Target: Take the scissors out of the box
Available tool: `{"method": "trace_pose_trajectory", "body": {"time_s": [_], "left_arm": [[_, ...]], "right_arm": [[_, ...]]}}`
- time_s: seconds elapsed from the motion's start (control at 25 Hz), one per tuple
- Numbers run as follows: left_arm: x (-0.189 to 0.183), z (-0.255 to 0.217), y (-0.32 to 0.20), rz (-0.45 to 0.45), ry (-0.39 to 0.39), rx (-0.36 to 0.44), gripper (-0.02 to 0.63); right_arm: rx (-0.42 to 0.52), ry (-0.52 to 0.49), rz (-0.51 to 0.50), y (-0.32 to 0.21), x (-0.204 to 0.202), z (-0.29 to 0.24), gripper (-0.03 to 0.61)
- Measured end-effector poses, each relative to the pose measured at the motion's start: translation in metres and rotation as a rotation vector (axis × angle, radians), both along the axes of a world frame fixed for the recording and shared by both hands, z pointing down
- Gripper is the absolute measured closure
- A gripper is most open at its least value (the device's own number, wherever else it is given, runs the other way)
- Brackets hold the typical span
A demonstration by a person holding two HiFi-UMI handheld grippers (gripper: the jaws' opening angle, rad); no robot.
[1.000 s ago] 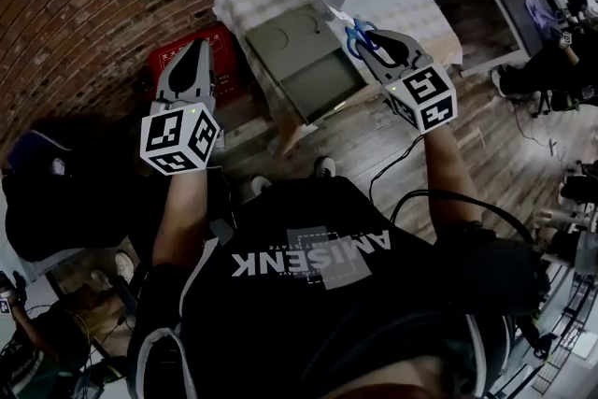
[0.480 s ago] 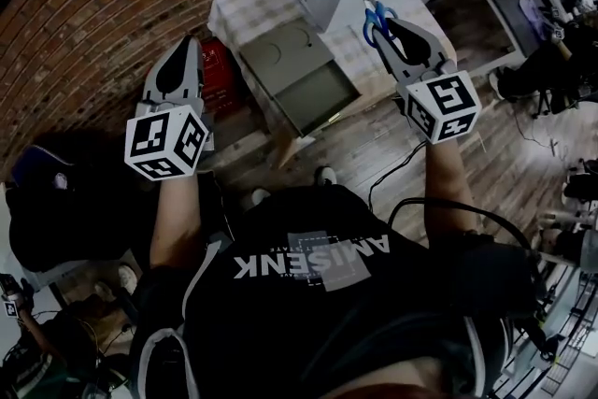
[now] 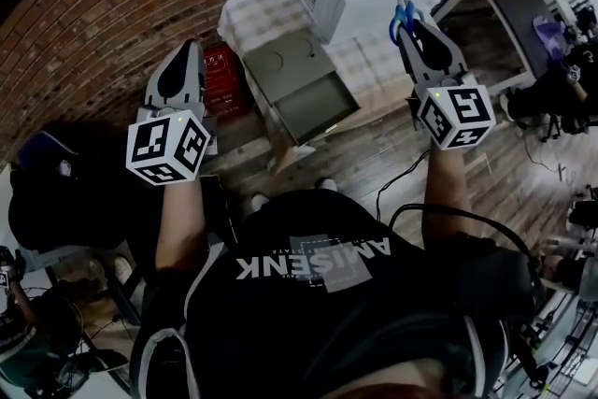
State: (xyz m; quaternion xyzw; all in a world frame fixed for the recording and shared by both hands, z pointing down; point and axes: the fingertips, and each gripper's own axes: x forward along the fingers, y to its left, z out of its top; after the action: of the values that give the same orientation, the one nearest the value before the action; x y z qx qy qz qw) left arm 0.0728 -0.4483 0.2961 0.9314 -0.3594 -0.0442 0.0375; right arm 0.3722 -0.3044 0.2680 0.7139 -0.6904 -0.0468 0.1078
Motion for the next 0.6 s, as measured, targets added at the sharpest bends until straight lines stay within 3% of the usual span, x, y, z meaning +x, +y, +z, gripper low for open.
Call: {"method": "trace_pose_trajectory", "body": {"time_s": [0.6], "left_arm": [[0.014, 0.004, 0.022, -0.091, 0.005, -0.022, 0.601]], "right_arm": [[0.073, -0.016, 0.059, 0.022, 0.036, -0.011, 0.462]]}}
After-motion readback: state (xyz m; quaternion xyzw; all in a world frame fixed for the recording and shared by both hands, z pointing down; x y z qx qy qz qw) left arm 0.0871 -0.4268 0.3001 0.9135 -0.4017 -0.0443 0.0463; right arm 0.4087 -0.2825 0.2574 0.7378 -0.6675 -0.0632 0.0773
